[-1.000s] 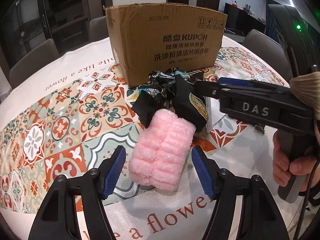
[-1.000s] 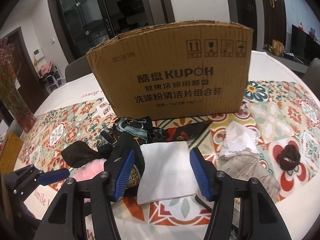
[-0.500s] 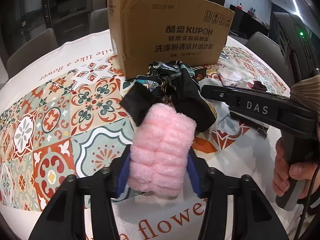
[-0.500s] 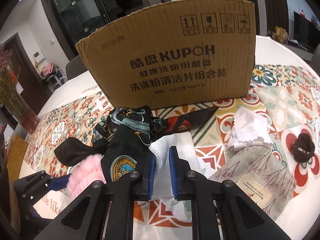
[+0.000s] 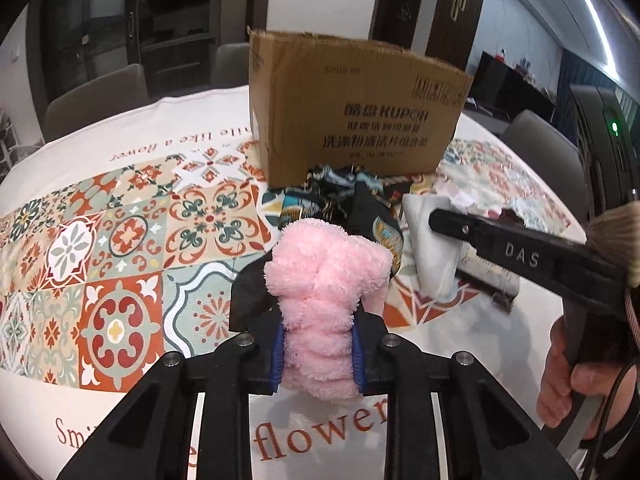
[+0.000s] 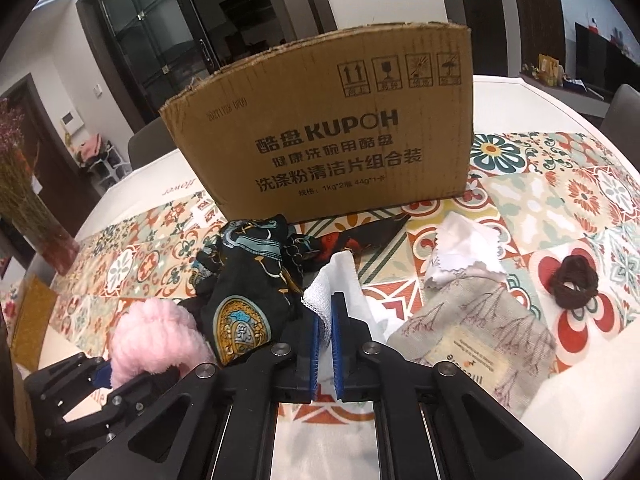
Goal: Organize soft objects
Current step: 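Lift the wristband and white cloth and carry them over the box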
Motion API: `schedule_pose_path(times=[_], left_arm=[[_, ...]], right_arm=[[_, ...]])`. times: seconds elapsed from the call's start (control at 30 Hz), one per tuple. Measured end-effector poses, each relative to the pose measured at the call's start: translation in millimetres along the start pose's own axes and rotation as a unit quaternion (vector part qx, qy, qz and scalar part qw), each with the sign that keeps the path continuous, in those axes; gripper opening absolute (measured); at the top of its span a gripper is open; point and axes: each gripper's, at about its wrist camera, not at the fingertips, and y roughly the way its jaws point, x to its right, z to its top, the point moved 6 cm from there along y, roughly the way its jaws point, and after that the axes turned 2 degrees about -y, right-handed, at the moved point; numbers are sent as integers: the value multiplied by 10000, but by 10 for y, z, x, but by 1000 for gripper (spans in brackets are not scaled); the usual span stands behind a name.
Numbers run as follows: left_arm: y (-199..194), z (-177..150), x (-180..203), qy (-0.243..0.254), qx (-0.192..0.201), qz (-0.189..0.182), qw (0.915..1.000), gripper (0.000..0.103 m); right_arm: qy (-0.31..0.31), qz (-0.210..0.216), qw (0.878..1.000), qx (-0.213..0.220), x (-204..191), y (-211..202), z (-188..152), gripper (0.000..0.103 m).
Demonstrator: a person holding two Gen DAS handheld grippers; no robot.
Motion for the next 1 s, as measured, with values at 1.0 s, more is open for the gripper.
schedule_pose_path(times=[1.0], left_arm=[[-671,714,234,-106,1081,232,9938,26]], right_arm=[[38,145,9930,1174,5,-904,568,7]])
